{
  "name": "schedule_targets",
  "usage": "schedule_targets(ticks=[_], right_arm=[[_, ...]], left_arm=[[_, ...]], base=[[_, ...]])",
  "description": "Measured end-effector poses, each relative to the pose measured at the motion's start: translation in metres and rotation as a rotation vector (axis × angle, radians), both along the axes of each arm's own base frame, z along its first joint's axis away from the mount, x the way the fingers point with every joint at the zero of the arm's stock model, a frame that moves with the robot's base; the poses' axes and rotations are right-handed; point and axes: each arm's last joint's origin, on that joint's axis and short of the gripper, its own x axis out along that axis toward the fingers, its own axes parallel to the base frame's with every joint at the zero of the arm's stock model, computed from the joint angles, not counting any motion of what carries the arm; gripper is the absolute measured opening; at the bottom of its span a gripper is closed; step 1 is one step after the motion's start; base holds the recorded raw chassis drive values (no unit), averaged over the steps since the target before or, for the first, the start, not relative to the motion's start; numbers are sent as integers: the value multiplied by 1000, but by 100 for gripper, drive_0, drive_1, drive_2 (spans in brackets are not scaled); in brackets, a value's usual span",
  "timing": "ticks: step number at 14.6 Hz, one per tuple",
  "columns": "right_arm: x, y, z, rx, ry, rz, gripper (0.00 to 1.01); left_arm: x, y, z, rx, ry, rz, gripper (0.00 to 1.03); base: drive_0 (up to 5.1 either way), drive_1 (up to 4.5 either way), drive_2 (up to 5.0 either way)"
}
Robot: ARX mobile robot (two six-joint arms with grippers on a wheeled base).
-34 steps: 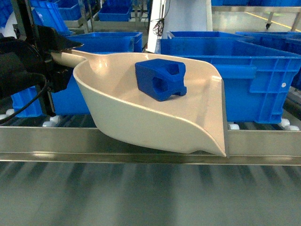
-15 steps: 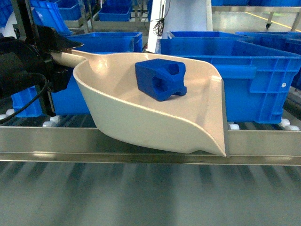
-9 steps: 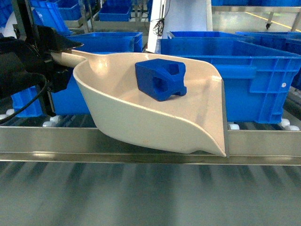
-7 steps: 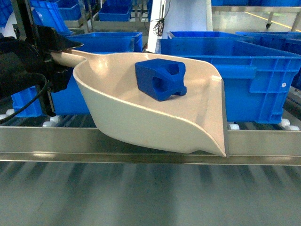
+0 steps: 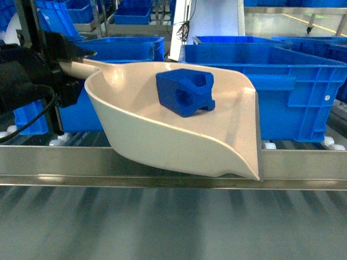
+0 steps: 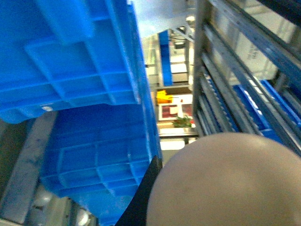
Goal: Place part in tray to right shelf
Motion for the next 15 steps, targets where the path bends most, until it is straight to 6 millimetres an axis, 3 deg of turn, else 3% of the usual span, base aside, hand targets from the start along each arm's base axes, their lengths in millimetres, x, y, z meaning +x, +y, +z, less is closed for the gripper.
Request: schedule_targets(ticks=[2, 7, 9, 12, 15], right_arm=[[0, 0, 0, 0, 0, 0, 98], [0, 0, 0, 0, 0, 0, 98], [0, 0, 0, 0, 0, 0, 98], [0, 0, 0, 0, 0, 0, 98], [0, 0, 0, 0, 0, 0, 98]], left_arm=[[-1, 2, 2, 112, 78, 55, 12], [-6, 16, 40, 23, -102, 79, 12], [-4, 35, 58, 4, -123, 164, 12], [18, 69, 90, 21, -140, 337, 12], [56, 94, 115, 78, -107, 505, 12]], base=[[0, 0, 0], [0, 0, 0], [0, 0, 0], [0, 0, 0], [0, 0, 0]])
